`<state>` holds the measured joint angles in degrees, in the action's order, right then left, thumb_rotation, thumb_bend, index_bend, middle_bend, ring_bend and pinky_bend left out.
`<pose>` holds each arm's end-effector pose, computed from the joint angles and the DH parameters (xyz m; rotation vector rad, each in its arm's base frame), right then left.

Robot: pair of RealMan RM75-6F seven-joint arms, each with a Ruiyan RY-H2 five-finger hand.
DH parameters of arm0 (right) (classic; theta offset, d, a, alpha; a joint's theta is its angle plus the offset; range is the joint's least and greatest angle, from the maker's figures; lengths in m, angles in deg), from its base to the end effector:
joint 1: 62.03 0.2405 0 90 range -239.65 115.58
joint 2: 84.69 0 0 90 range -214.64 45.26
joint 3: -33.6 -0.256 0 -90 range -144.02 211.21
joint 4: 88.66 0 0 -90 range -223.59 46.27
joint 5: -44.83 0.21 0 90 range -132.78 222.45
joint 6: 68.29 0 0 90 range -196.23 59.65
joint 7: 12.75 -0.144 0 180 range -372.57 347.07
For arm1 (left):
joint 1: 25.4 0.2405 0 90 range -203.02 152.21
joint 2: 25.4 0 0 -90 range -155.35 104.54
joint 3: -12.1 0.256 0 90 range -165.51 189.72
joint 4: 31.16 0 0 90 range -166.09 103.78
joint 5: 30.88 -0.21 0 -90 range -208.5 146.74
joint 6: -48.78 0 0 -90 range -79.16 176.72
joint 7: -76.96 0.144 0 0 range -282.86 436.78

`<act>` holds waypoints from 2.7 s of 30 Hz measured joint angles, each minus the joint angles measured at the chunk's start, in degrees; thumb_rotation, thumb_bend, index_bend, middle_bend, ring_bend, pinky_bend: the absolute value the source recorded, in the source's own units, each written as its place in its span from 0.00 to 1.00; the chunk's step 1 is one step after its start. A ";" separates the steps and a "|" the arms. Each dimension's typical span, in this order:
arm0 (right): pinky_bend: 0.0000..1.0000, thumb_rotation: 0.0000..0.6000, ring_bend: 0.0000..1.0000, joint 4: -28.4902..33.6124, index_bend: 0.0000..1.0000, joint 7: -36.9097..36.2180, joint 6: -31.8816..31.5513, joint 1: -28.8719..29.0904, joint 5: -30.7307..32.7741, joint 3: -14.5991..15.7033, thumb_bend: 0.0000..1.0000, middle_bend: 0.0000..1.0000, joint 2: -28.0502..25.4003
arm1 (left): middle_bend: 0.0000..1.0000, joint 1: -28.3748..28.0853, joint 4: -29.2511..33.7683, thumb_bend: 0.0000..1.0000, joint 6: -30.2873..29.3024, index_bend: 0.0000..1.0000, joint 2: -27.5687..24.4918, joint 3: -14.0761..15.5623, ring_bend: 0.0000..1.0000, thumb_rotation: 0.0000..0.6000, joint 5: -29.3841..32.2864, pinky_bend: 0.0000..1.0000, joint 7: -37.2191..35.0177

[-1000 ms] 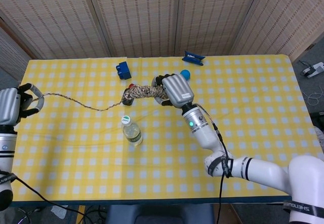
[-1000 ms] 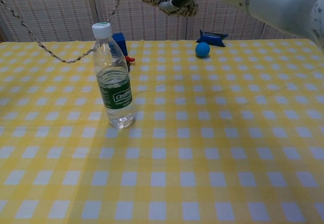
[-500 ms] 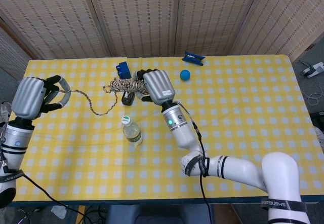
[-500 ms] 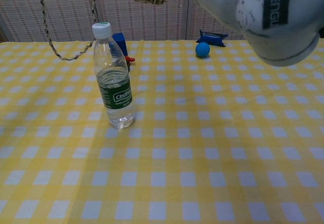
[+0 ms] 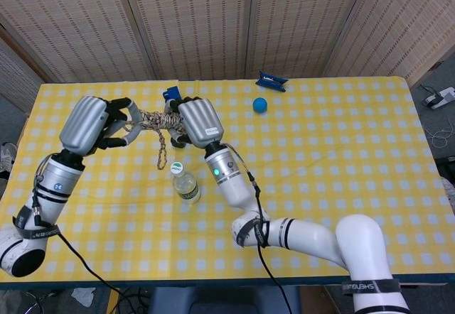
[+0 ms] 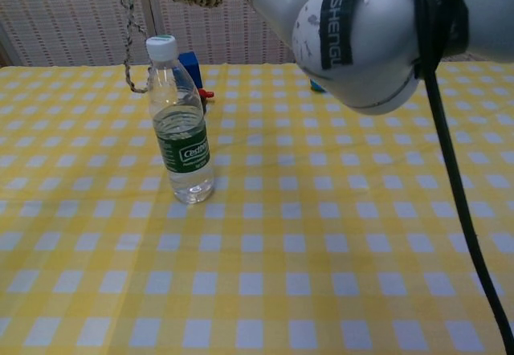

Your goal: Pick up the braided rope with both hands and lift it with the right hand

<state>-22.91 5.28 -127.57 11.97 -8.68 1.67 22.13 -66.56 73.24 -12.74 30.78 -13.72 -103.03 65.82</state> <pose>0.0925 -0.4218 -0.0218 1.6512 -0.8756 1.5061 -0.0722 0.3689 0.1999 -1.6123 -0.8820 -1.5613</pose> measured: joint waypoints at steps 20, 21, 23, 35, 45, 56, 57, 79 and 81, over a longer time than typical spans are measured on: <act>0.49 1.00 0.47 2.95 0.73 -17.72 1.92 -3.09 -13.69 5.47 0.34 0.63 -2.57 | 1.00 -6.28 -5.77 0.40 7.52 0.73 2.50 -1.31 1.00 1.00 16.32 1.00 2.50; 0.49 1.00 0.47 3.18 0.73 -19.00 1.69 -3.58 -14.51 5.85 0.34 0.63 -2.84 | 1.00 -6.42 -6.36 0.40 7.82 0.73 2.56 -1.12 1.00 1.00 17.36 1.00 3.09; 0.49 1.00 0.47 3.51 0.73 -21.11 1.21 -4.35 -15.78 6.39 0.34 0.64 -3.27 | 1.00 -6.65 -7.90 0.40 8.54 0.73 2.66 -0.49 1.00 1.00 19.81 1.00 4.50; 0.49 1.00 0.48 6.29 0.75 -34.87 -5.30 -9.72 -23.03 7.87 0.32 0.65 -6.56 | 1.00 -5.42 -13.84 0.40 11.98 0.74 3.07 4.47 1.00 1.00 27.34 1.00 8.85; 0.49 1.00 0.50 7.69 0.76 -38.06 -9.84 -12.18 -24.32 6.17 0.32 0.65 -7.94 | 1.00 -3.54 -16.56 0.40 13.54 0.74 4.22 7.84 1.00 1.00 28.94 1.00 10.19; 0.49 1.00 0.50 4.31 0.77 -37.68 -13.47 -12.78 -23.27 4.22 0.32 0.66 -5.38 | 1.00 -0.62 -19.70 0.40 13.19 0.74 5.18 9.40 1.00 1.00 25.74 1.00 8.25; 0.49 1.00 0.50 4.05 0.77 -37.19 -13.60 -12.79 -22.82 3.99 0.32 0.66 -5.06 | 1.00 -0.40 -19.62 0.40 12.75 0.74 5.19 9.47 1.00 1.00 25.28 1.00 8.25; 0.49 1.00 0.51 -0.07 0.77 -13.85 -7.91 -4.75 -7.86 -3.50 0.37 0.66 2.03 | 1.00 4.31 -12.29 0.40 -11.00 0.75 5.89 8.06 1.00 1.00 -0.67 1.00 8.69; 0.49 1.00 0.51 -0.85 0.77 -11.98 -6.89 -3.62 -6.31 -3.97 0.38 0.66 2.69 | 1.00 4.07 -11.03 0.40 -11.36 0.75 5.79 8.00 1.00 1.00 -2.77 1.00 8.37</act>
<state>-23.76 -6.71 -134.46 8.35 -14.99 -2.30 24.82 -62.49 62.20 -24.09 36.57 -5.72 -105.80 74.20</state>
